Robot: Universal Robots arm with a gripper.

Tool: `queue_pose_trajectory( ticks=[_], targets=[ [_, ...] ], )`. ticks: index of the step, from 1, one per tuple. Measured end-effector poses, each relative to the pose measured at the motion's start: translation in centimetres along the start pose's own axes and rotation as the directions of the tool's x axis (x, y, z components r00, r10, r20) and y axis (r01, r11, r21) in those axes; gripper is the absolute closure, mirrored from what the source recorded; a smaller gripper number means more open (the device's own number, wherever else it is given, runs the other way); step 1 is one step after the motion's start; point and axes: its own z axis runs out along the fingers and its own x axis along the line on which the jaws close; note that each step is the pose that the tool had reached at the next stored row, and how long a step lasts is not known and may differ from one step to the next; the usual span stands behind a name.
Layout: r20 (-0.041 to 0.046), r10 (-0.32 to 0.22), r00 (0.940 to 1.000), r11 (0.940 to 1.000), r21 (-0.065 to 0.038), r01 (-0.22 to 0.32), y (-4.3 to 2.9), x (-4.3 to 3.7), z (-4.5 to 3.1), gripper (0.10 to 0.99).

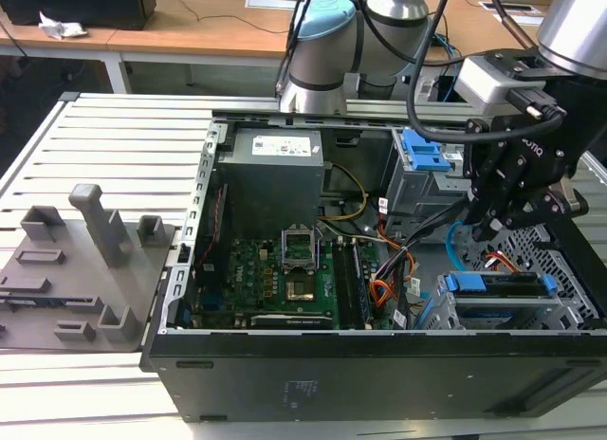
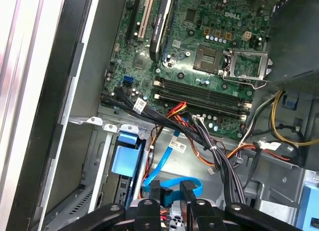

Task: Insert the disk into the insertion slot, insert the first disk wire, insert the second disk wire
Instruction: 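Insert the second disk wire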

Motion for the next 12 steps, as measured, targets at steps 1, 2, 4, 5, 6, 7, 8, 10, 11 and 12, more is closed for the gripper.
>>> queue_pose_trajectory(
  ticks=[1, 2, 4, 5, 6, 7, 8, 10, 11, 12],
  targets=[
    [0.0001, 0.0, 1.0, 1.0, 0.0, 0.0, 0.0, 0.0, 0.01, 0.784],
    [0.0002, 0.0, 1.0, 1.0, 0.0, 0.0, 0.0, 0.01, 0.01, 0.8],
    [0.0001, 0.0, 1.0, 1.0, 0.0, 0.0, 0.0, 0.01, 0.01, 0.922],
    [0.0001, 0.0, 1.0, 1.0, 0.0, 0.0, 0.0, 0.02, 0.01, 0.922],
    [0.0001, 0.0, 1.0, 1.0, 0.0, 0.0, 0.0, 0.02, 0.01, 0.922],
    [0.0001, 0.0, 1.0, 1.0, 0.0, 0.0, 0.0, 0.02, 0.01, 0.922],
    [0.0001, 0.0, 1.0, 1.0, 0.0, 0.0, 0.0, 0.03, 0.01, 0.922],
    [-0.0003, 0.0, 1.0, 1.0, 0.0, 0.0, 0.07, 0.37, 0.02, 0.922],
    [-0.0037, 0.0, 1.0, 1.0, -0.001, 0.0, 0.24, 1.18, 0.08, 0.922],
    [-0.0085, 0.0, 1.0, 1.0, -0.002, 0.0, 0.36, 1.84, 0.14, 0.922]
  ],
)
